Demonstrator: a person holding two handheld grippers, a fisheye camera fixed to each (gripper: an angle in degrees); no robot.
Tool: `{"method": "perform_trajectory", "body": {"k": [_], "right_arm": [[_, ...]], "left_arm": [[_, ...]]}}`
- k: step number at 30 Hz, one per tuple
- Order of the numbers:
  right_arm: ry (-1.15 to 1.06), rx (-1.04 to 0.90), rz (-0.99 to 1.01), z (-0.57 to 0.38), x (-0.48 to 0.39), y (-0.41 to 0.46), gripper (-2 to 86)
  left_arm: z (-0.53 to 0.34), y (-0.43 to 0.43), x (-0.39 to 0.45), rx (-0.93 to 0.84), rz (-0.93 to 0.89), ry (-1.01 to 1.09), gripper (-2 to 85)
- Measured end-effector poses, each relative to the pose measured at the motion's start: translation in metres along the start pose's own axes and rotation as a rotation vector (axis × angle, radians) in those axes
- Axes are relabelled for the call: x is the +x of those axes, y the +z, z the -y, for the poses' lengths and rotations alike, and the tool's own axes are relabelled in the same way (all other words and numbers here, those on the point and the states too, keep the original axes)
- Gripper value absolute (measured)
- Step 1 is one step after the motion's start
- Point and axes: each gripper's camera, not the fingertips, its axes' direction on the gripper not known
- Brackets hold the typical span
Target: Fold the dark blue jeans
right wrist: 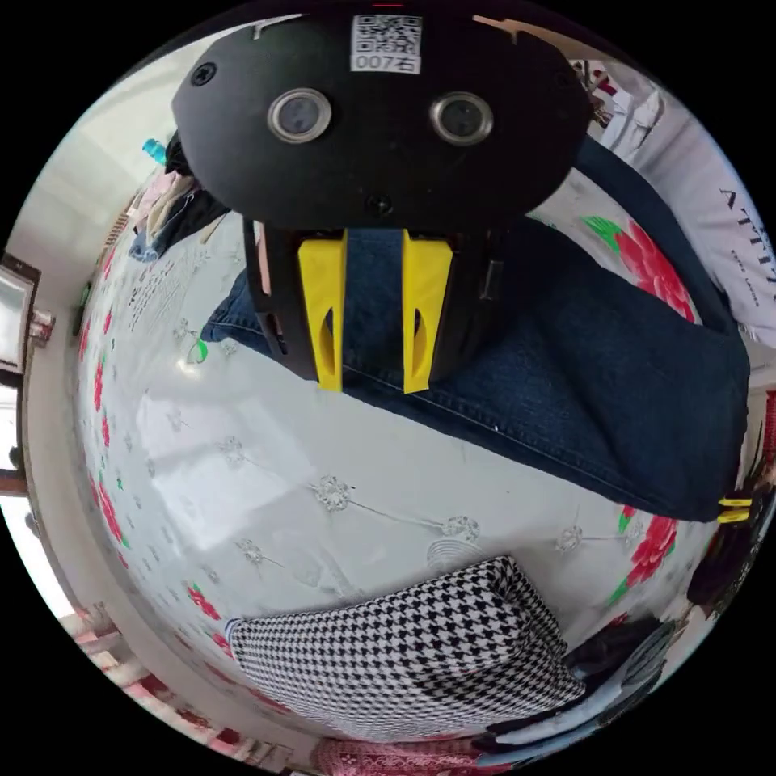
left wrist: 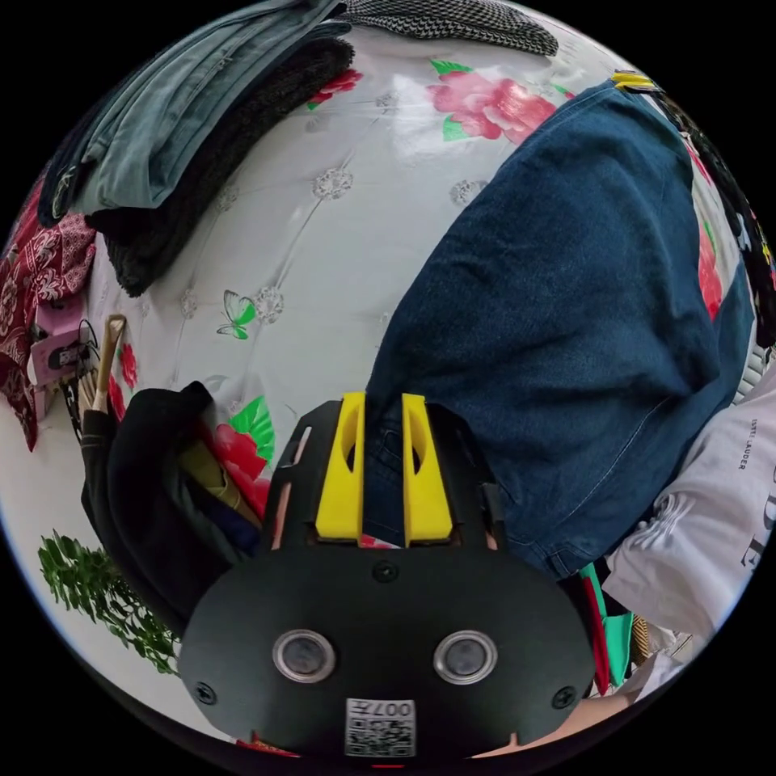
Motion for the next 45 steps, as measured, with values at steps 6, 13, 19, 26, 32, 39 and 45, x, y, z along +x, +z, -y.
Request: {"method": "perform_trajectory", "body": {"k": [6, 13, 19, 26, 32, 39, 45], "right_arm": [[-0.134, -0.082, -0.106, 0.026, -0.041, 0.003, 0.4], [0.137, 0.179, -0.075, -0.028, -0.018, -0.078, 1.6], [-0.074, 0.006, -0.096, 0.0, -0.064, -0.061, 7.3], [-0.298, -0.179, -0.138, 0.074, -0.061, -0.007, 6.3], [-0.393, -0.225, -0.032, 0.068, -0.06, -0.008, 1.0], [-0.062, 0.082, -0.124, -0.027, -0.024, -0.118, -0.1], [0.101, 0.352, -0.284, -0.19, -0.043, -0.254, -0.2]], "left_arm": [[0.003, 0.0, -0.002, 0.003, -0.024, -0.005, 0.5], [-0.024, -0.03, 0.0, 0.097, -0.017, -0.061, -0.6], [-0.029, -0.032, 0.005, 0.11, -0.004, -0.068, -0.6], [-0.031, -0.041, 0.003, 0.086, -0.02, -0.047, -0.6], [-0.029, -0.04, 0.004, 0.06, -0.016, -0.079, -0.6], [-0.05, -0.098, 0.005, 0.138, -0.005, -0.121, -0.7], [-0.125, -0.187, 0.043, 0.349, 0.077, -0.124, -0.6]]}}
